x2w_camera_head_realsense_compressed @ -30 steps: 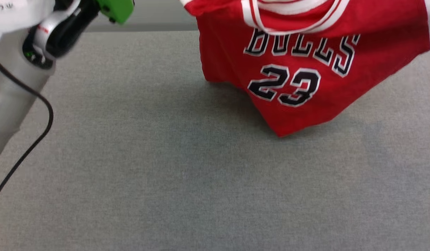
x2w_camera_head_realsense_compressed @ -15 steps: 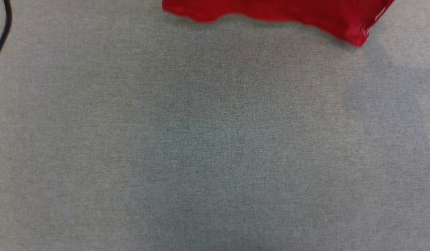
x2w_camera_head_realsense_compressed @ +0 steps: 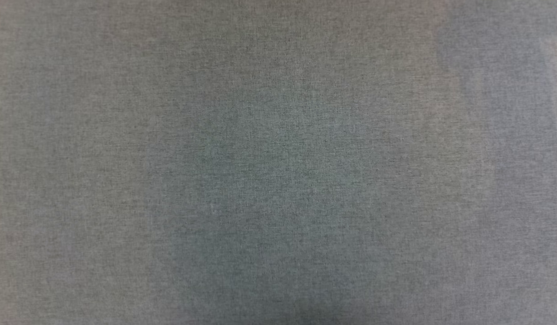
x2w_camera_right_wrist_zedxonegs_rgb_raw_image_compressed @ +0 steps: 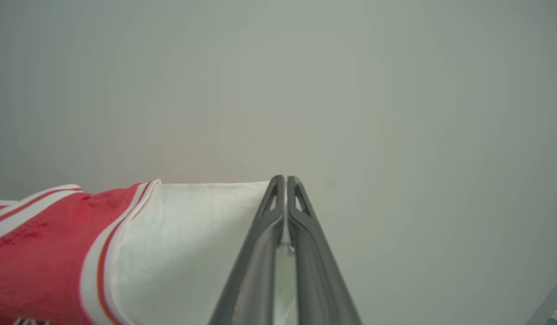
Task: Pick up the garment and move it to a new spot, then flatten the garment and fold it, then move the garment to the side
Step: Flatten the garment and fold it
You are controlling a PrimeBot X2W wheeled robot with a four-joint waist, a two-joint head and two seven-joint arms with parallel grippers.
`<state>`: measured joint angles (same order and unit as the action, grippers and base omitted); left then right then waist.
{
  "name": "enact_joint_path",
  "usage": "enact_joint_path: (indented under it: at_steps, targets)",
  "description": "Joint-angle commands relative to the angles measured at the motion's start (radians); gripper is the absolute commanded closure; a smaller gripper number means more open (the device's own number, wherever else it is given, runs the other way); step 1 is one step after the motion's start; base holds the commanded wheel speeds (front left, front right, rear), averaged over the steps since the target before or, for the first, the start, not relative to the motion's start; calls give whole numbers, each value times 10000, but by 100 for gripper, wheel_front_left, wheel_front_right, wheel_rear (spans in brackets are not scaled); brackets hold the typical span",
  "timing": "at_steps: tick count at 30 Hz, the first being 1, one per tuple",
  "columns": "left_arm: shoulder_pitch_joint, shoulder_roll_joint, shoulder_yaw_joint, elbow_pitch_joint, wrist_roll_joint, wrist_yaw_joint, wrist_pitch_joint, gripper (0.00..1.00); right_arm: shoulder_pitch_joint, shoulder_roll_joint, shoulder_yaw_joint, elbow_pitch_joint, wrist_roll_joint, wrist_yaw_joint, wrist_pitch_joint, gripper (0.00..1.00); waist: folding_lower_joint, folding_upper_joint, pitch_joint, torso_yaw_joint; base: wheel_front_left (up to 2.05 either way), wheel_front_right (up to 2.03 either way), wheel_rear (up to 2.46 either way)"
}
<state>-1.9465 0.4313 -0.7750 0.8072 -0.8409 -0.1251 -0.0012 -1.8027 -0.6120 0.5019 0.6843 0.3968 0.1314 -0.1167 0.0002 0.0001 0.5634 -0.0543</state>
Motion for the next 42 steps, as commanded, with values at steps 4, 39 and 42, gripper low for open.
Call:
enact_joint_path:
  at_steps: [4, 39, 42]
  targets:
    - [870, 67, -294, 65, -331, -51, -491, 100, 669, 251, 570, 644, 279, -7, -687, 100, -2, -1, 190, -27, 0, 0, 0]
    - [14315, 2138, -258, -3885, -1695, 1805, -2603, 100, 14612, -267, -930, -2518, 1238, -7, -1450, 100, -2, -1, -4250, 292, 0, 0, 0]
    - [15331, 2194, -29, -4097, -1777, 2013, -2604, 100, 15734, -240, -1317, -2650, 1189, -7, -1450, 100, -2, -1, -4558, 339, 0, 0, 0]
